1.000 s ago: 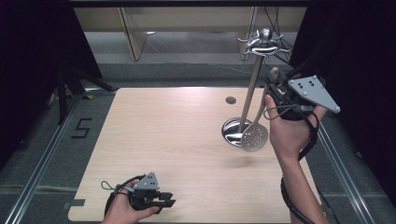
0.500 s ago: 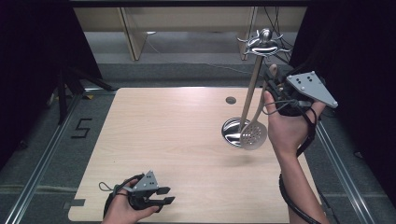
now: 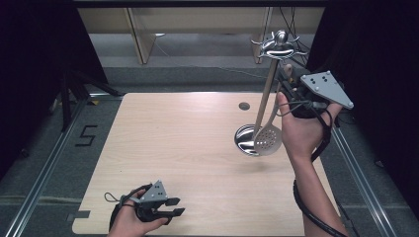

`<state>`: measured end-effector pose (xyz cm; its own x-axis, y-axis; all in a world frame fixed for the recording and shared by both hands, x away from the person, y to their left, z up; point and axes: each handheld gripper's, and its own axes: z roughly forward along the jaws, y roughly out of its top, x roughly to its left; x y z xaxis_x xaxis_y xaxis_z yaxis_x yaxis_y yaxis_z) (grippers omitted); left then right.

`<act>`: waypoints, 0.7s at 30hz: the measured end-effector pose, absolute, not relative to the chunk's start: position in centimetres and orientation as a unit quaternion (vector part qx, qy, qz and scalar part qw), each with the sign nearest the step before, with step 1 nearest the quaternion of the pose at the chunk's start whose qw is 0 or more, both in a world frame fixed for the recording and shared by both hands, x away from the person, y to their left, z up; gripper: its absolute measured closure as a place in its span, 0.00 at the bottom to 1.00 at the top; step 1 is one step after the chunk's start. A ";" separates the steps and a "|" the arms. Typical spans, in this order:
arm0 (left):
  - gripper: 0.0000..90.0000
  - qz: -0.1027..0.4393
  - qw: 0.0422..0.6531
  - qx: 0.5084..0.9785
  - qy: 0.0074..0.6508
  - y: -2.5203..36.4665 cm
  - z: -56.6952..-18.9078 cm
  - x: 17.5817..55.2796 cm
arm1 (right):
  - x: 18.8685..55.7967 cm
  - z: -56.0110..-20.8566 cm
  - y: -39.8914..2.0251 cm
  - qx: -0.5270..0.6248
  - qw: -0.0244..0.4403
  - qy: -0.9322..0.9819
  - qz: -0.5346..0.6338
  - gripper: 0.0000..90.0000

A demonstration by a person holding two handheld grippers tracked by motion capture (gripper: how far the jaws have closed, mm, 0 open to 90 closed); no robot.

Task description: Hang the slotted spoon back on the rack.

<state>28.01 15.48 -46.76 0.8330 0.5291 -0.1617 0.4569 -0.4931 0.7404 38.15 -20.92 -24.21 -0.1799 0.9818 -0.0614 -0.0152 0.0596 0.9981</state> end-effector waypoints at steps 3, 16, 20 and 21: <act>0.68 0.050 0.411 0.869 0.271 15.6 -46.7 28.2 | 38.3 -24.2 -20.9 0.432 0.474 0.556 0.528 0.76; 0.68 0.043 0.411 0.865 0.283 15.5 -46.8 28.1 | 38.7 -23.9 -20.6 0.437 0.476 0.553 0.526 0.76; 0.68 0.043 0.411 0.865 0.283 15.5 -46.8 28.1 | 38.9 -24.0 -20.6 0.444 0.473 0.554 0.522 0.76; 0.68 0.042 0.412 0.865 0.283 15.5 -46.8 28.1 | 38.9 -24.0 -20.5 0.445 0.474 0.552 0.522 0.76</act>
